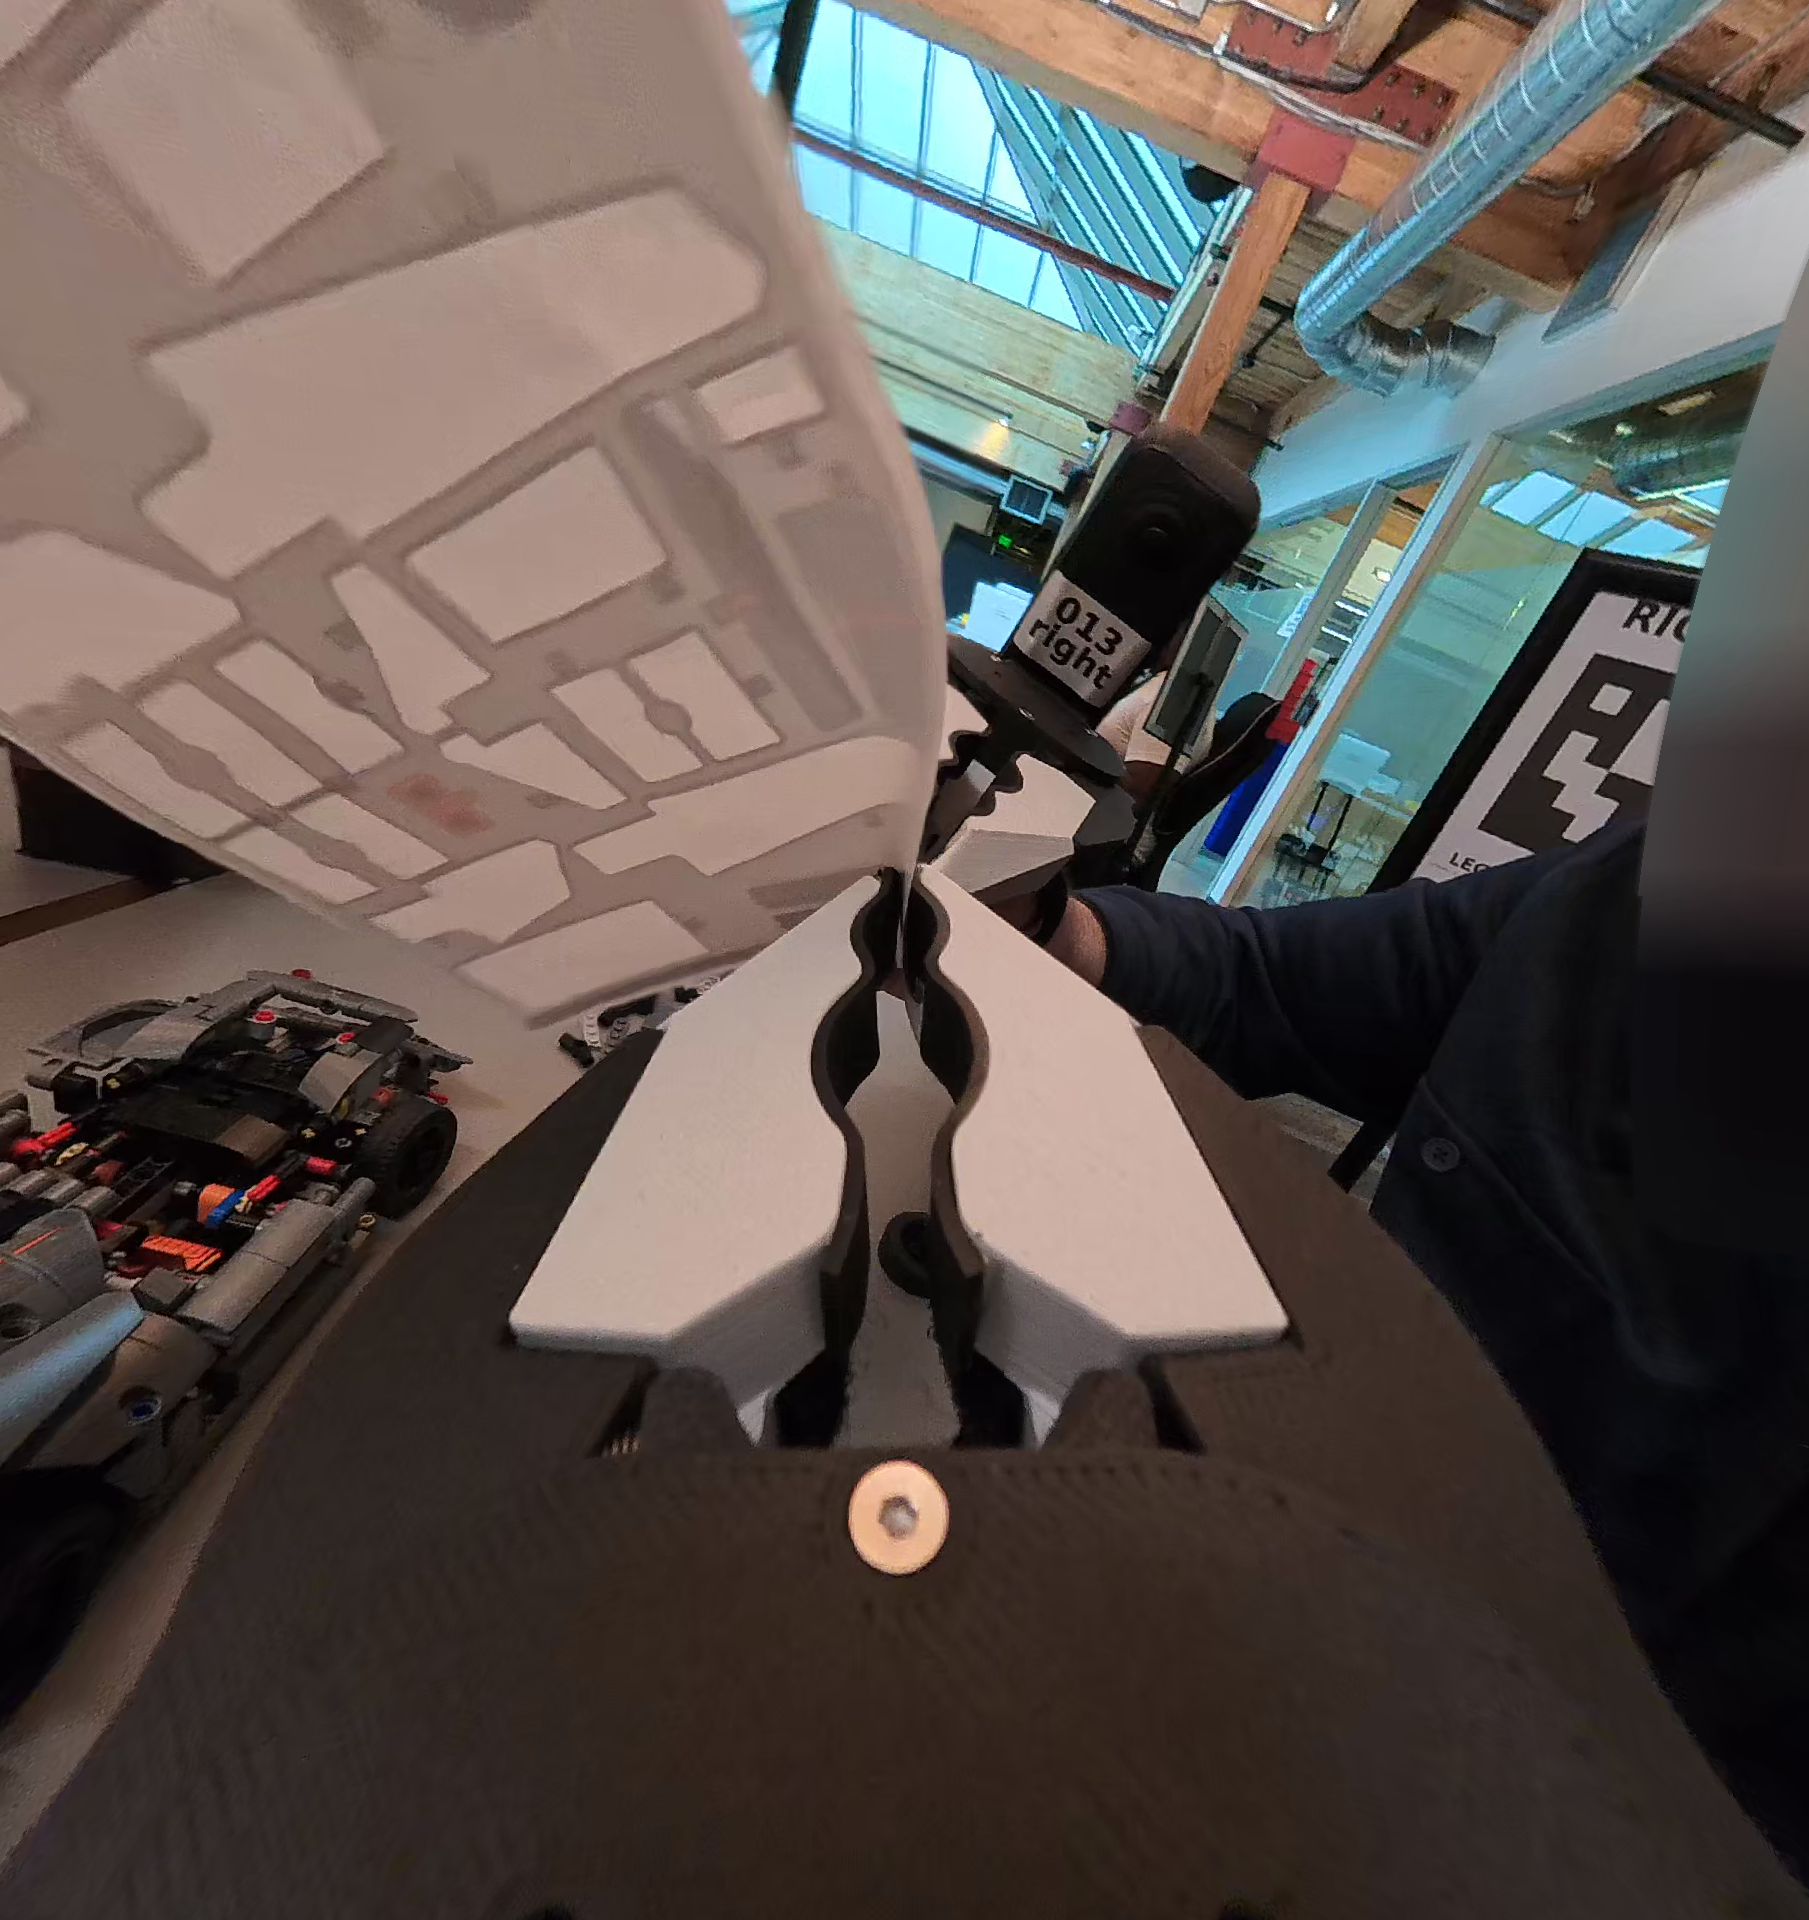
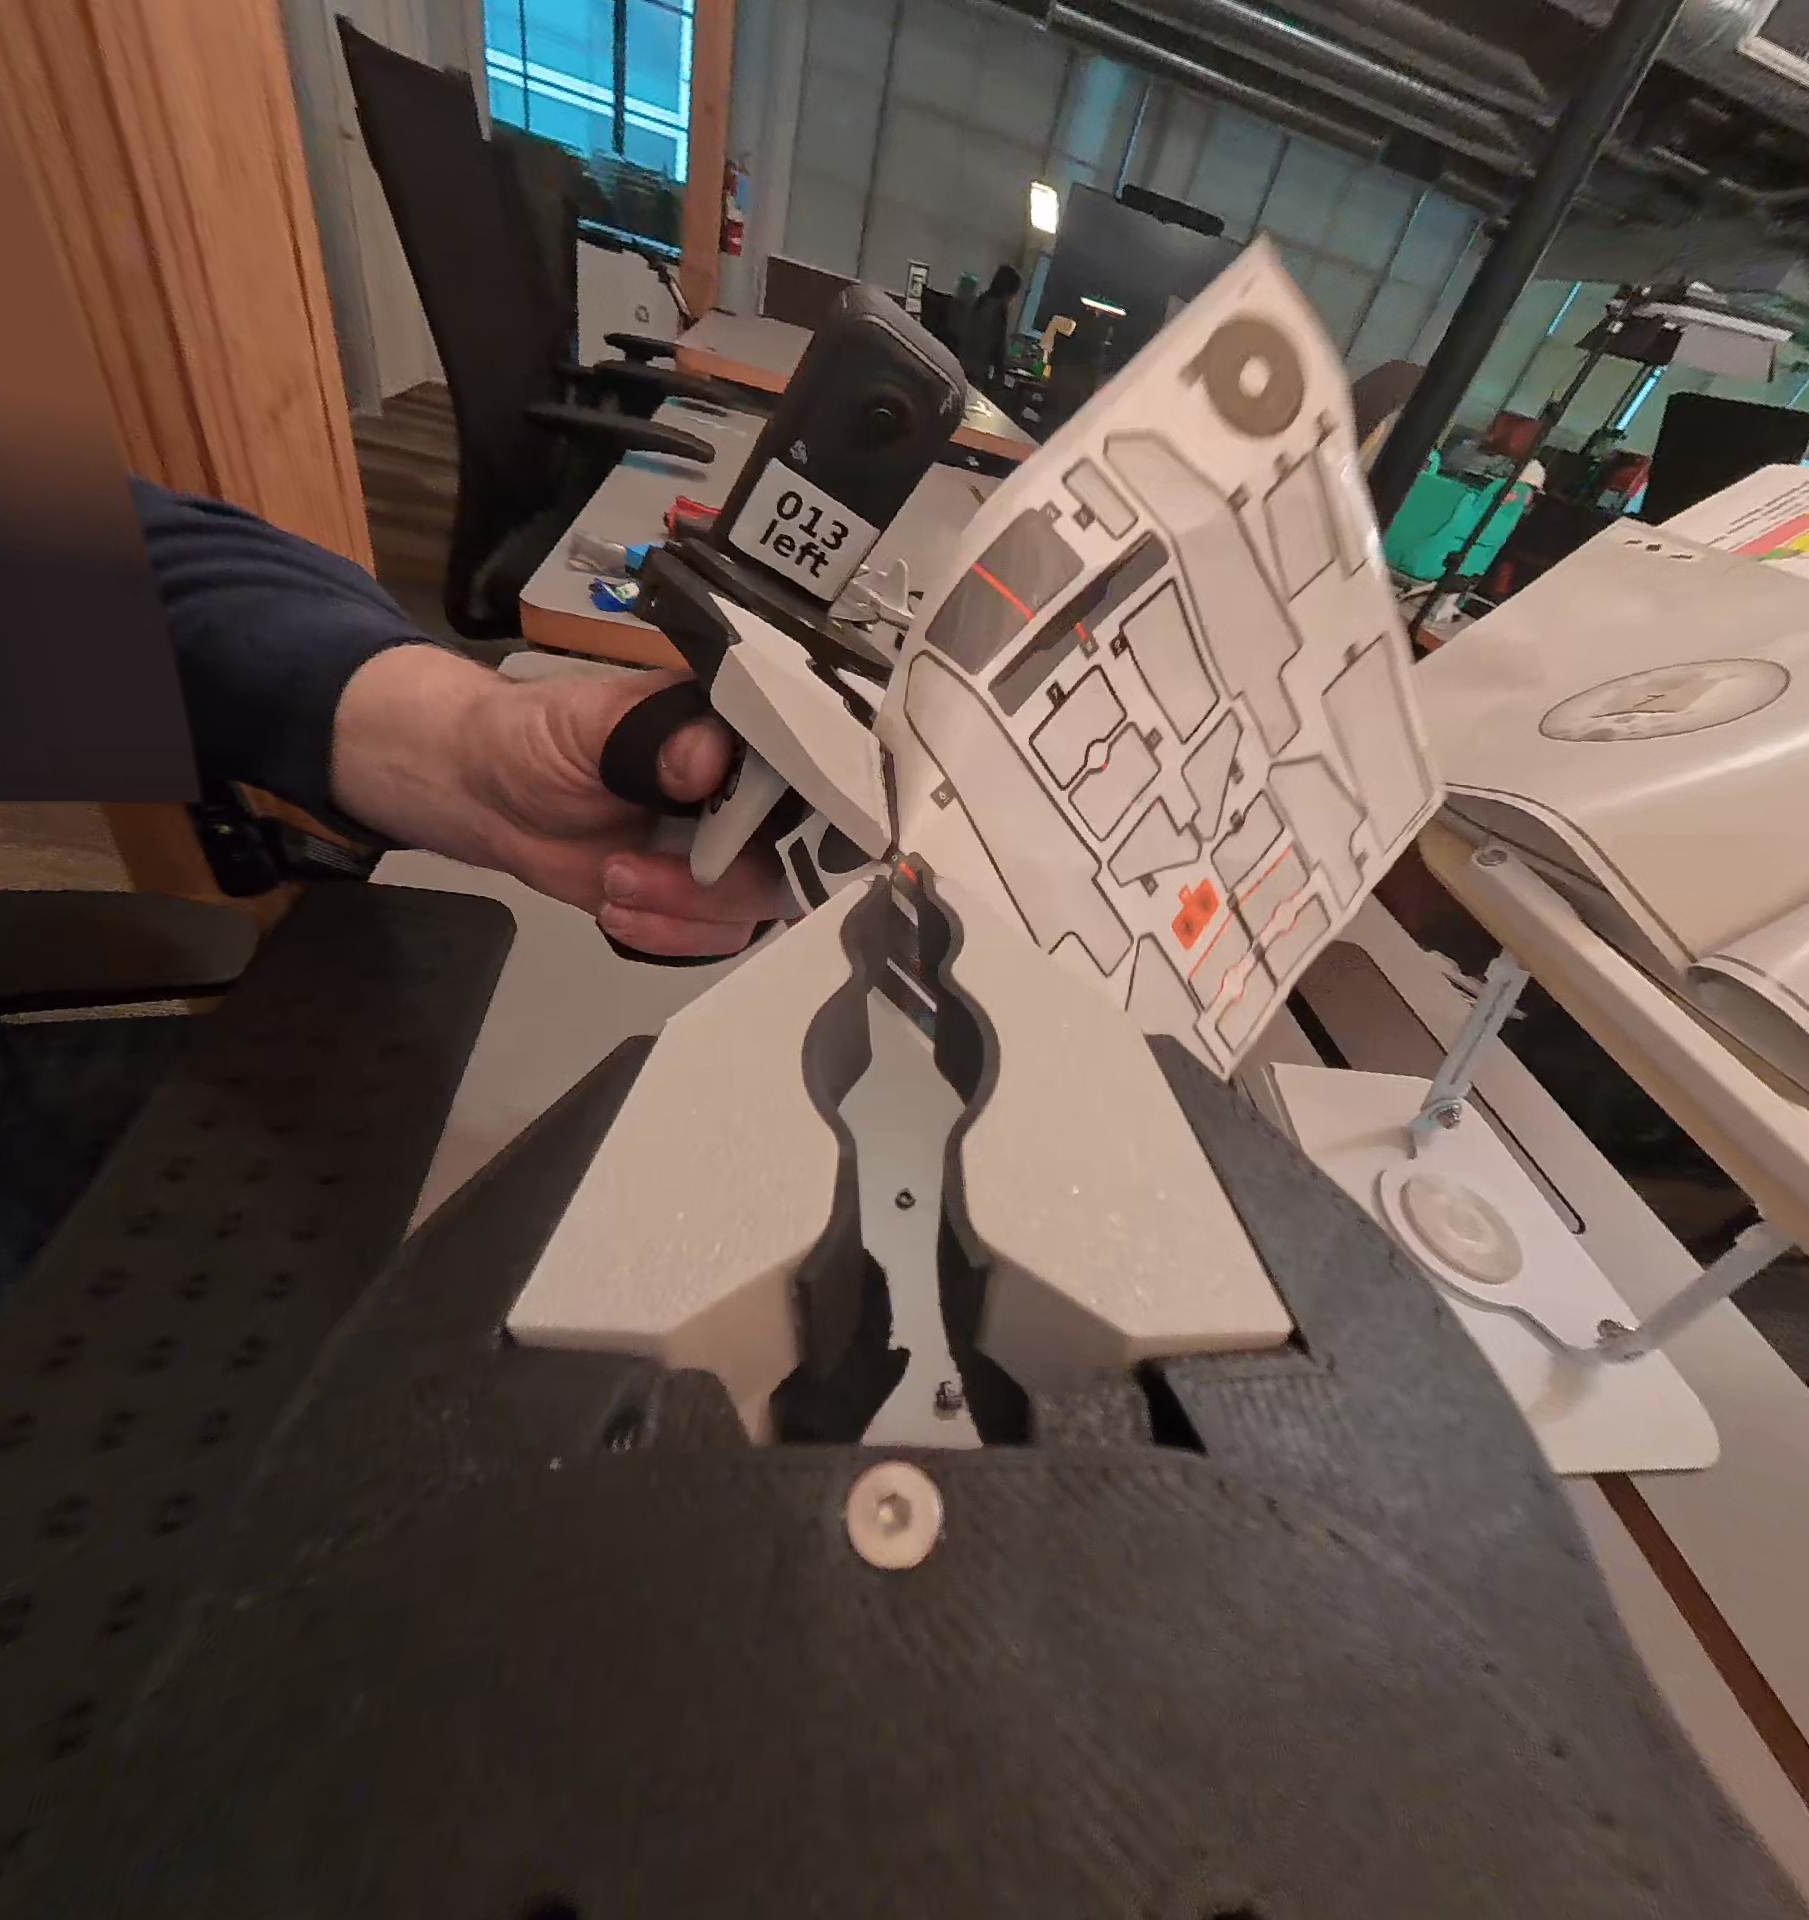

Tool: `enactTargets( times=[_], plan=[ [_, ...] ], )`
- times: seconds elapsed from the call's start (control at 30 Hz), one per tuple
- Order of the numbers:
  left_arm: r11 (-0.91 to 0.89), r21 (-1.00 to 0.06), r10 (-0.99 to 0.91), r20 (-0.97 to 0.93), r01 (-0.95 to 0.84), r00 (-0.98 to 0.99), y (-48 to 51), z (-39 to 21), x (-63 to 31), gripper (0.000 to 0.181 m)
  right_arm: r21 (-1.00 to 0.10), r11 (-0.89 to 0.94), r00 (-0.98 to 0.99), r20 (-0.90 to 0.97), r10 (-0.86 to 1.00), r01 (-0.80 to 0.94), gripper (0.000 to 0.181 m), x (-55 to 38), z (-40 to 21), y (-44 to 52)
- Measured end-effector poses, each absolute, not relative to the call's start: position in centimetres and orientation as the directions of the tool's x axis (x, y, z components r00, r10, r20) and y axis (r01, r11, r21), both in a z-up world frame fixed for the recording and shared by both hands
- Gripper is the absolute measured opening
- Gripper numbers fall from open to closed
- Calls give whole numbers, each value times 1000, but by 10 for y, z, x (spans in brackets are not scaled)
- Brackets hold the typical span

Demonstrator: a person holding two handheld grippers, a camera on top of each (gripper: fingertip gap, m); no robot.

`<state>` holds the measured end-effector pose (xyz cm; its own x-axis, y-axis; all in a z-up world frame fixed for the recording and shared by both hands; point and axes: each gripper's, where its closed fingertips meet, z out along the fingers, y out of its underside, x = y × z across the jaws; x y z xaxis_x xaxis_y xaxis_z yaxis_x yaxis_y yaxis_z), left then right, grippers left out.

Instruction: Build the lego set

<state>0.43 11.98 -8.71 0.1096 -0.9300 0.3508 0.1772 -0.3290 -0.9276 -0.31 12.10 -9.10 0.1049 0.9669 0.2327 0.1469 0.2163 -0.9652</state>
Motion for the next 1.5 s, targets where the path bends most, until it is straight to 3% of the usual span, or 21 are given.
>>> enactTargets(
  times=[0.7, 1.0, 1.13, 1.33, 1.5],
  plan=[
    [-319, -931, -941, 333, 179, 59, 114, -86, 5, 0, -983, 159, 37, 163, 986, 95, 0, 2, -83, 115],
    [-309, -946, -938, 320, 101, 133, 137, -93, -25, 0, -996, 94, 117, 93, 989, -2, 0, 29, -60, 142],
    [-402, -914, -895, 382, -48, 229, 165, -118, -65, 0, -996, 94, 160, 91, 983, -7, 0, 44, -58, 155],
    [-596, -754, -792, 494, -276, 359, 173, -168, -157, 0, -996, 84, 172, 90, 981, 40, 0, 45, -74, 163],
    [-750, -616, -638, 577, -240, 510, 176, -206, -238, 0, -995, 67, 161, 77, 984, 71, 0, 43, -83, 166]
  ],
)
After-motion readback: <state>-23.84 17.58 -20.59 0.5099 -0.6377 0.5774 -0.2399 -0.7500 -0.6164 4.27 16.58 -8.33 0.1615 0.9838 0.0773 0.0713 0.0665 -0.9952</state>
